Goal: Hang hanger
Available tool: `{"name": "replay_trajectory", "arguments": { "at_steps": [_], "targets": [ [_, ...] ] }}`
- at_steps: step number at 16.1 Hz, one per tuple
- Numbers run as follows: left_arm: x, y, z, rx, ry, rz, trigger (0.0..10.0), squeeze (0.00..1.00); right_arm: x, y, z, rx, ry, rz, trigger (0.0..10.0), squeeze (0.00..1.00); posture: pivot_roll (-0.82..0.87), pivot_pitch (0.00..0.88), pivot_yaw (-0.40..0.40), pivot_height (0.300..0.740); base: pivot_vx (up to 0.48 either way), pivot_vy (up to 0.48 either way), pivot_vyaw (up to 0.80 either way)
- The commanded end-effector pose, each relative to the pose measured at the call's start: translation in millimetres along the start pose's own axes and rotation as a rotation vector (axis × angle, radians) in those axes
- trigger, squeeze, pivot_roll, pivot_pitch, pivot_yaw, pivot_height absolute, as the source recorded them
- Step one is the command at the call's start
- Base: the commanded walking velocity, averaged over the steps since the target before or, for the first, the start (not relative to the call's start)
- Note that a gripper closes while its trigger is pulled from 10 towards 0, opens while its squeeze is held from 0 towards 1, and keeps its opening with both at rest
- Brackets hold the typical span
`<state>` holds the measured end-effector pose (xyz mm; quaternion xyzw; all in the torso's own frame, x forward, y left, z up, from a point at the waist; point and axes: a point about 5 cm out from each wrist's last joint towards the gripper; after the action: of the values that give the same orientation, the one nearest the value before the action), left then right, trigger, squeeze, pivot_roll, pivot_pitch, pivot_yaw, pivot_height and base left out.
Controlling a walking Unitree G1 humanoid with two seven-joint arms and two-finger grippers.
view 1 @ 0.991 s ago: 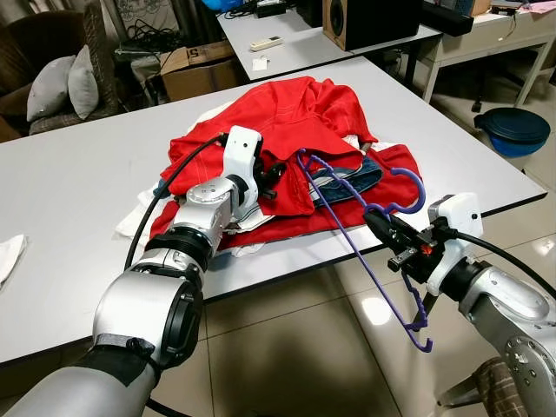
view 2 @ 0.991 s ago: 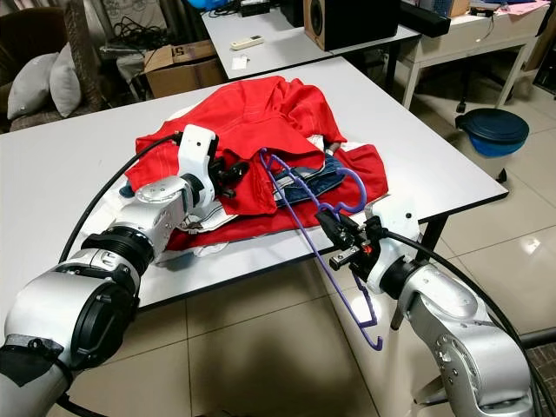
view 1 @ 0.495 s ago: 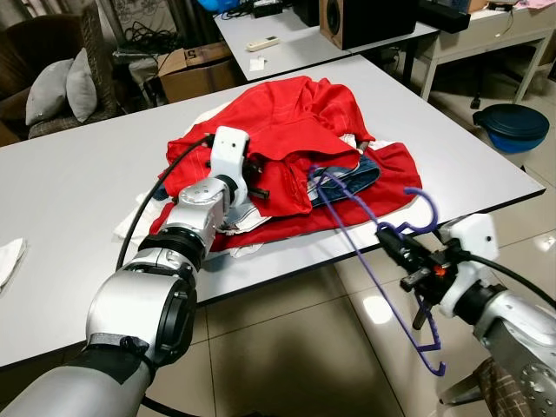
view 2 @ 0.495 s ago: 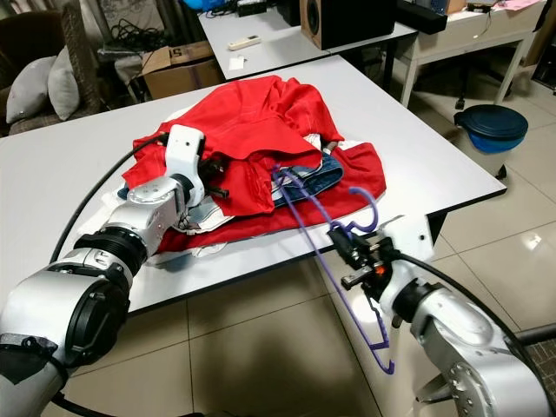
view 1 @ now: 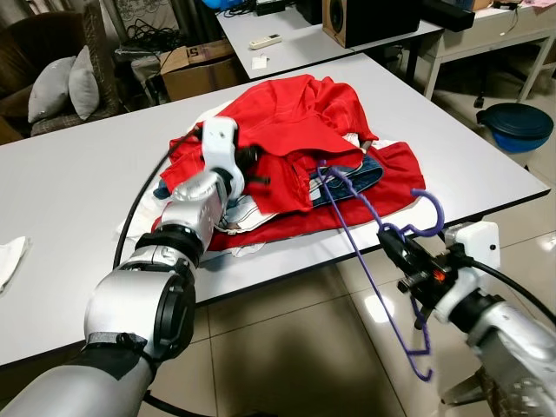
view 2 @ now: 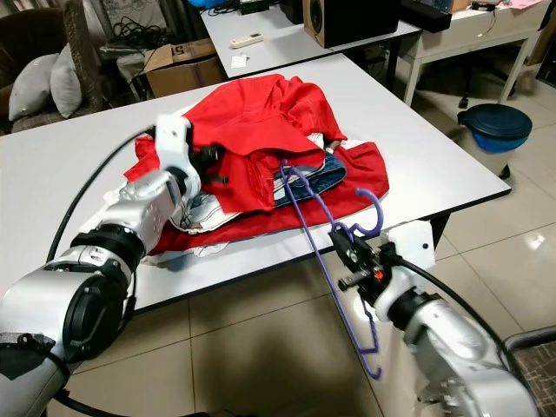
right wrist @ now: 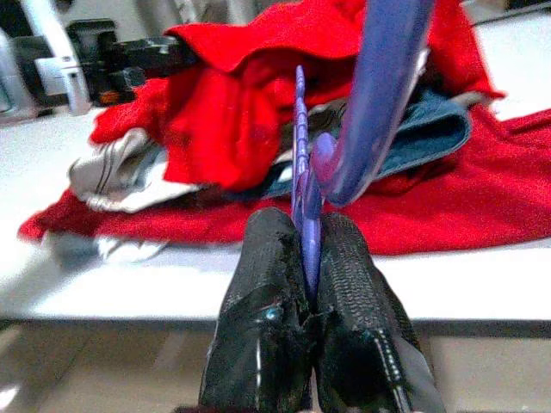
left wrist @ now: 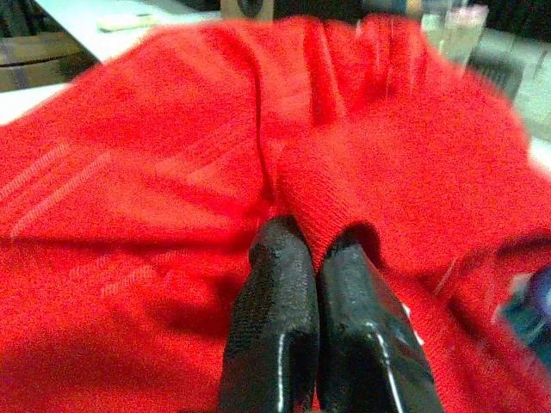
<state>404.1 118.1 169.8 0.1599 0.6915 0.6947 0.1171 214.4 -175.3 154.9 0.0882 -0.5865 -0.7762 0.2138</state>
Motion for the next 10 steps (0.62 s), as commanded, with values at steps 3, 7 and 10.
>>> {"name": "replay_trajectory", "arguments": {
  "at_steps": [3,7,10],
  "targets": [
    [-2.7,17,1.2,0.225,0.018,-0.122,0.0,0.0,-5.2,0,0.3,0.042,-0.126,-0.09,10.0,0.0,-0.27,0.0,0.244,0.74,0.0,0.0,0.0],
    [-2.2,48,15.4,0.279,0.077,-0.257,0.0,0.0,-8.1,-3,7.2,0.054,-0.112,-0.114,10.0,0.0,-0.26,0.0,0.247,0.74,0.0,0.0,0.0],
    [18.7,137,58.0,0.018,0.259,-0.524,0.0,0.0,-17.4,5,14.2,0.094,-0.082,-0.168,10.0,0.0,-0.26,0.0,0.247,0.74,0.0,0.0,0.0]
  ]
}}
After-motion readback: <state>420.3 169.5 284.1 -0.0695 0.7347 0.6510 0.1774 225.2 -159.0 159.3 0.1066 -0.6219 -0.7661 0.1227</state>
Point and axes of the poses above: a point about 5 cm out from each wrist's last joint towards the gripper, its own x axis pointing back from the gripper into the wrist, its own y axis along the axis of the wrist's last joint, z = x × y, and after that the axes turned 11 degrees about -x, right-handed
